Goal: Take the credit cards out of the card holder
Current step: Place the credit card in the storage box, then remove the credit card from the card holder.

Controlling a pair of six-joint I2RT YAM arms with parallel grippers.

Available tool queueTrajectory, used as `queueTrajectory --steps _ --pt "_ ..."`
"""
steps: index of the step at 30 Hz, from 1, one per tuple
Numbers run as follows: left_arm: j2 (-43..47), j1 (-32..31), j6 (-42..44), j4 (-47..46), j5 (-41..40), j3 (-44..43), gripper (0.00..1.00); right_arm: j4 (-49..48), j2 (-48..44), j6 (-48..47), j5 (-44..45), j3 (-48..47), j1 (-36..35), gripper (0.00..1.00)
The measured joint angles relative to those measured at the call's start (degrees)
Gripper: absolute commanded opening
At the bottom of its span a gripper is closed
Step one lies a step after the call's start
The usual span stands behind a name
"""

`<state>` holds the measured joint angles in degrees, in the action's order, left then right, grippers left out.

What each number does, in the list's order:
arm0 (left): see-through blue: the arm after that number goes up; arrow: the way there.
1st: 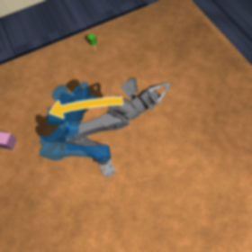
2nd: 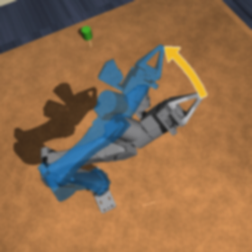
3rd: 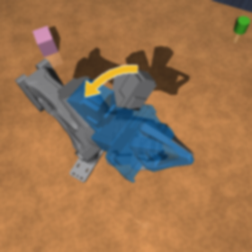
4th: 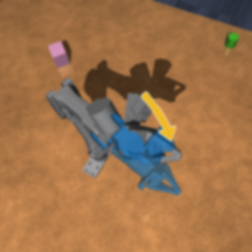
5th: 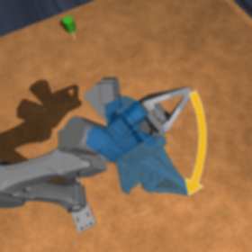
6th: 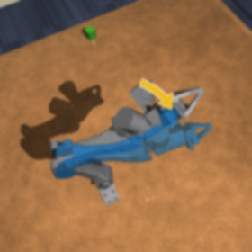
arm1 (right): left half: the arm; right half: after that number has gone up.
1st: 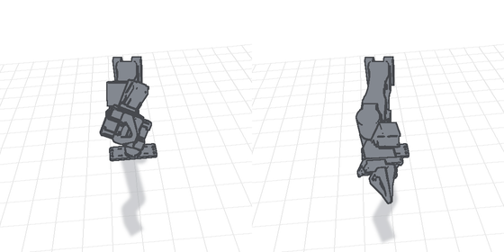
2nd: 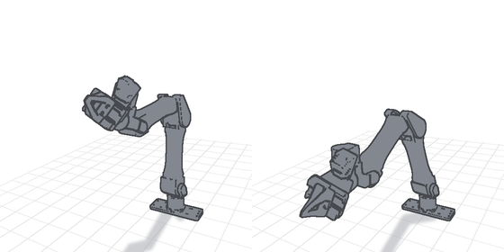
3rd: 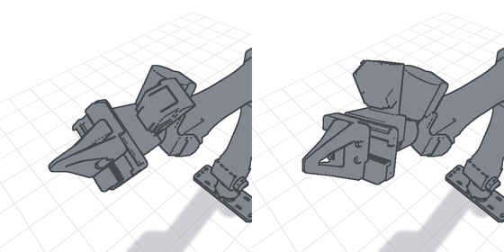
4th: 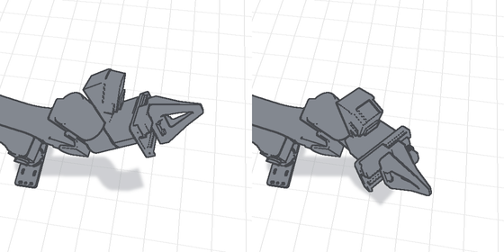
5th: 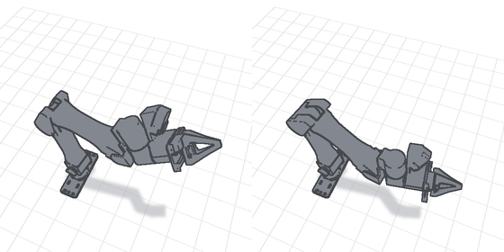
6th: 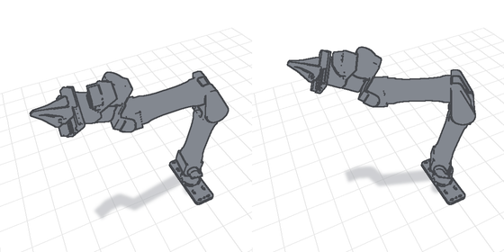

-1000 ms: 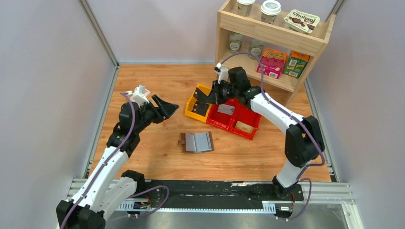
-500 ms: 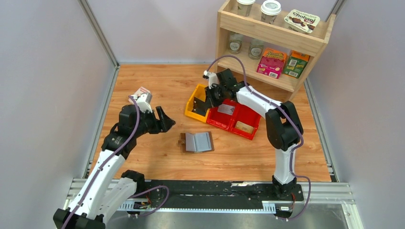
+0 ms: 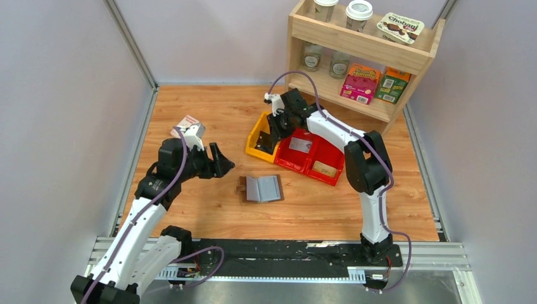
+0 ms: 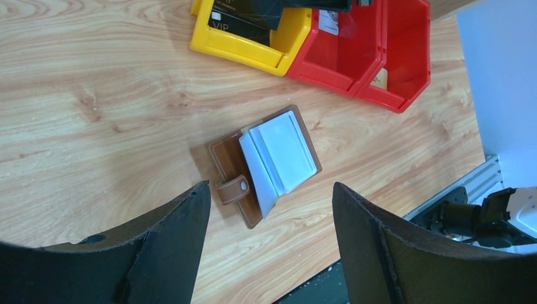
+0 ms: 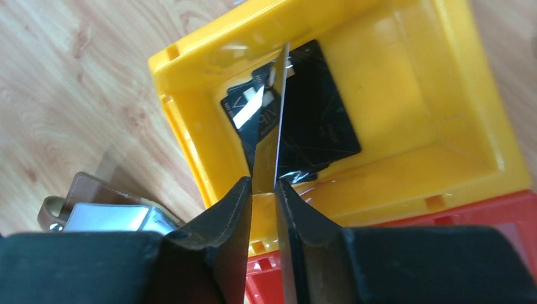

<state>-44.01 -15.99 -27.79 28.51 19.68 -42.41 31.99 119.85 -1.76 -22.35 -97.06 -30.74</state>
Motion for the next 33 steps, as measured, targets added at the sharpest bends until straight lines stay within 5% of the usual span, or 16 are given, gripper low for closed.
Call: queueTrajectory --steps 13,21,33 --pt "-4.5 -4.5 -3.2 -2.9 0.3 0.0 0.75 -0.8 -13.5 7.1 20.6 5.5 -1.6 0.42" --pt "-14.8 -14.2 -6.8 -4.9 -4.9 -1.5 0.52 -6.7 -31.2 18.3 19.3 24.6 -6.5 0.46" --pt "-26.6 -17.4 -8.1 -9.1 -7.3 1.0 0.33 -8.6 -31.6 28.4 23.9 38.1 -22.4 0.48"
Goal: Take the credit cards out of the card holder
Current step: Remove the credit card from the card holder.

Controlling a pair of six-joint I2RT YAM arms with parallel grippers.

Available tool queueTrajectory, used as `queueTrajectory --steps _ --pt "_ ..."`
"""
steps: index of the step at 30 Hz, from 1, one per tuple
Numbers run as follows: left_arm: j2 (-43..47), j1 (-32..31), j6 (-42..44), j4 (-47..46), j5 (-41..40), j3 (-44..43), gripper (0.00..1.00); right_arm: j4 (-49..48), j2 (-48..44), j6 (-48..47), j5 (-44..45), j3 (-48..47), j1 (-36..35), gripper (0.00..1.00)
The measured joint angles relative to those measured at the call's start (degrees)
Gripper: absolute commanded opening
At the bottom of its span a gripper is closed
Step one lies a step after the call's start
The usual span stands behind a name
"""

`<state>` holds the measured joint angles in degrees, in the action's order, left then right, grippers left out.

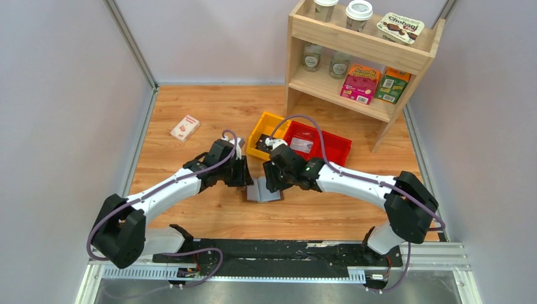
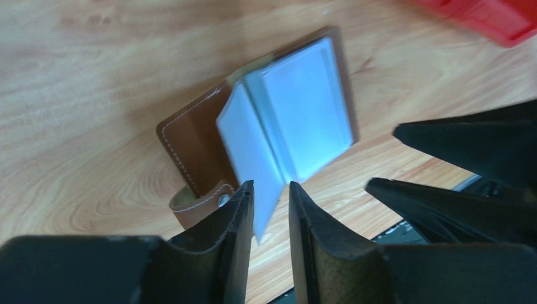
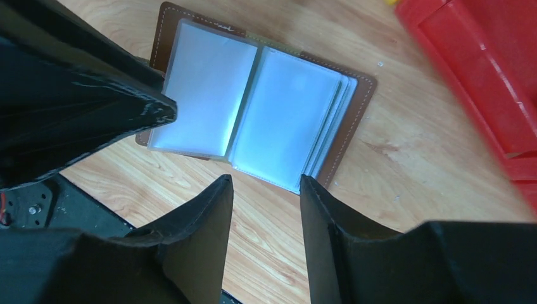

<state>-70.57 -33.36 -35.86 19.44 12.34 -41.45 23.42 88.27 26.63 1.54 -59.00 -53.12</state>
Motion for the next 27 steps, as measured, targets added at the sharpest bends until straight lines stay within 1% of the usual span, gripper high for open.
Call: queueTrajectory --steps 5,7,11,20,27 --pt "-3.1 0.0 -0.1 -1.6 -0.1 4.9 0.28 -0.1 3.1 3.2 5.3 -0.3 -4.0 0.51" --pt "-3.2 0.0 -0.1 -1.7 -0.4 6.7 0.27 -0.1 4.9 4.7 7.0 -0.7 -4.7 0.54" --pt "-3.2 0.0 -0.3 -2.6 -0.9 8.8 0.26 0.4 7.4 7.3 10.2 -1.3 -5.3 0.55" --pt "-2.9 0.0 -1.3 -6.5 -0.5 11.7 0.26 0.3 8.5 11.1 12.7 -1.9 -6.1 0.56" --pt "-2.9 0.0 -1.4 -8.0 0.2 12.3 0.26 0.3 10.4 11.4 13.9 -2.9 -6.1 0.57"
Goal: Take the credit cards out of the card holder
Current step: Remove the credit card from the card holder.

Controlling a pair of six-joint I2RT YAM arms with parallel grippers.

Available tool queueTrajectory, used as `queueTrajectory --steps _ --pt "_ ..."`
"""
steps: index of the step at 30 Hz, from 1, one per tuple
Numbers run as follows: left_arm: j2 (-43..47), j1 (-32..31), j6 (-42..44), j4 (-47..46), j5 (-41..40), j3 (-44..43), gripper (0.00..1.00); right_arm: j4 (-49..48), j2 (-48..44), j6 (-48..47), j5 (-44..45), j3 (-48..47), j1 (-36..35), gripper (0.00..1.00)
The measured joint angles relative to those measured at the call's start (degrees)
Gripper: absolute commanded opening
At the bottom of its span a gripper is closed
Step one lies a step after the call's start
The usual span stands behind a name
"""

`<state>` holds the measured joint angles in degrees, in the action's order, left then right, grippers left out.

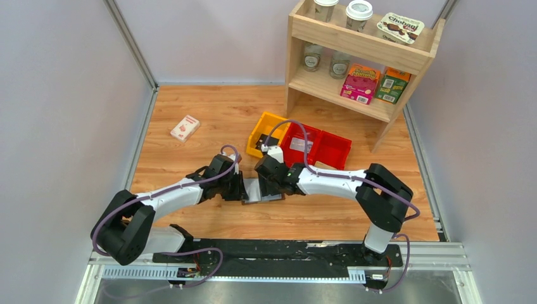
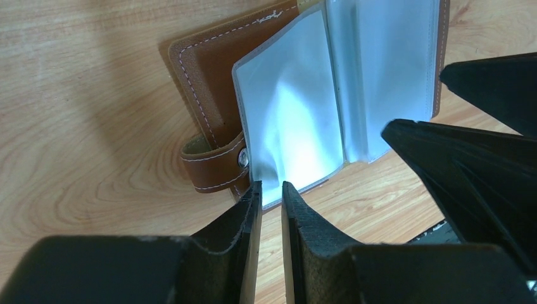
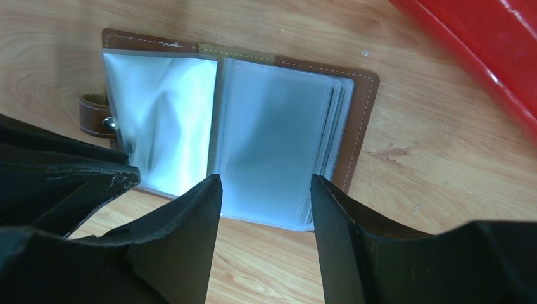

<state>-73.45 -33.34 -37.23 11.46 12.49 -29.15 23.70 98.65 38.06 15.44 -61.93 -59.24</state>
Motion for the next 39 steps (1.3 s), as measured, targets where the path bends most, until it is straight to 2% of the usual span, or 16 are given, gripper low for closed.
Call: queueTrajectory --steps 11,21,29,33,36,39 --pt "-0.1 0.0 -0.5 -2.9 1.4 1.0 0.25 -0.7 2.6 -1.0 -1.4 -0.8 0.1 0.54" --pt "-1.0 0.0 -0.6 -5.1 2.9 1.4 0.25 -6.7 2.6 -1.9 -10.6 -0.7 0.2 0.5" --pt "-0.5 0.1 -1.4 -7.6 3.4 2.9 0.25 -12.0 2.6 -2.5 -18.8 0.0 0.2 0.52" --pt "1.6 0.1 -2.2 -7.8 2.3 4.3 0.32 -12.9 2.6 -3.0 -21.7 0.0 0.3 0.53" --pt "5.3 0.1 -3.0 -6.3 -0.1 5.6 0.46 -13.9 2.7 -3.0 -23.1 0.0 0.4 0.53" --pt "11.3 0.1 -4.1 -2.3 -3.8 7.3 0.53 -15.3 3.2 -2.9 -23.9 0.0 0.5 0.53"
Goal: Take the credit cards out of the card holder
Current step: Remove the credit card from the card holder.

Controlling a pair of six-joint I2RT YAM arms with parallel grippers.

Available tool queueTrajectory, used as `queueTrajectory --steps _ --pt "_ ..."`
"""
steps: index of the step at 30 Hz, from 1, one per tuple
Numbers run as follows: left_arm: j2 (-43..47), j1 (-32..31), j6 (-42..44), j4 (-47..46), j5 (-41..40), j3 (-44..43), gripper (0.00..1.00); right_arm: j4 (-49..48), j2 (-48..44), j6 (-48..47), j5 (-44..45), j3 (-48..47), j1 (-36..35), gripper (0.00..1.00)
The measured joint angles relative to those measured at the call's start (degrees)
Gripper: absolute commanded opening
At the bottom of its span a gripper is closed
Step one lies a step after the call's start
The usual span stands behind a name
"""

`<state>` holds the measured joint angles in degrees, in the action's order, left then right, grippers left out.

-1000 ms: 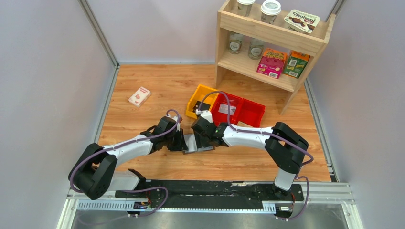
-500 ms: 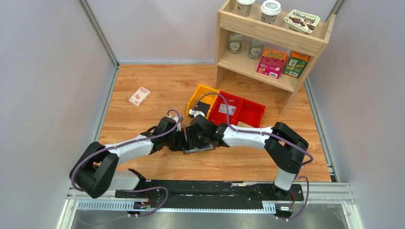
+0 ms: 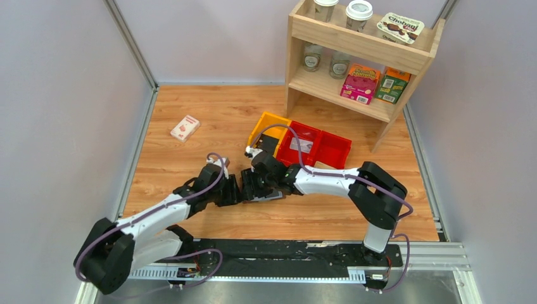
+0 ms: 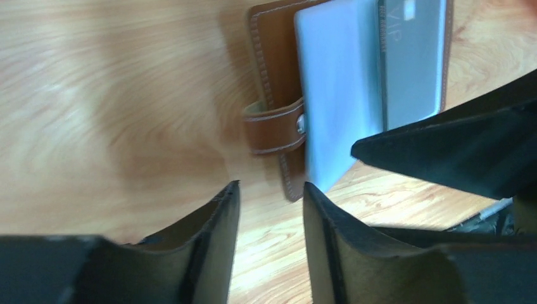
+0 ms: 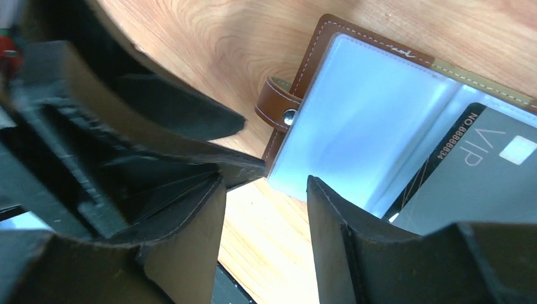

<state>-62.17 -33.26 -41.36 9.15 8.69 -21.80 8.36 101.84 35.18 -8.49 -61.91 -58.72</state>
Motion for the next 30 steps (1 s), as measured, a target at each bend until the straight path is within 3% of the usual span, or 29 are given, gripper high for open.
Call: queueTrajectory --steps 8,14,21,30 --pt "22.7 -0.1 -4.4 14.3 -9.9 1.5 0.6 -3.1 3.8 0.2 -1.1 -0.2 0.7 0.53" --pt "31.5 -0.1 -6.1 19.9 -12.3 1.5 0.61 -2.0 4.9 -0.4 -1.3 -1.8 0.8 0.54" --pt "25.3 -0.1 -6.8 18.7 -9.6 -2.6 0.6 3.7 -0.8 -3.2 5.2 -3.7 1.3 0.5" --pt "11.2 -0.1 -8.1 9.5 -2.1 -10.5 0.49 8.9 -10.1 -5.0 15.5 0.0 6.7 0.32"
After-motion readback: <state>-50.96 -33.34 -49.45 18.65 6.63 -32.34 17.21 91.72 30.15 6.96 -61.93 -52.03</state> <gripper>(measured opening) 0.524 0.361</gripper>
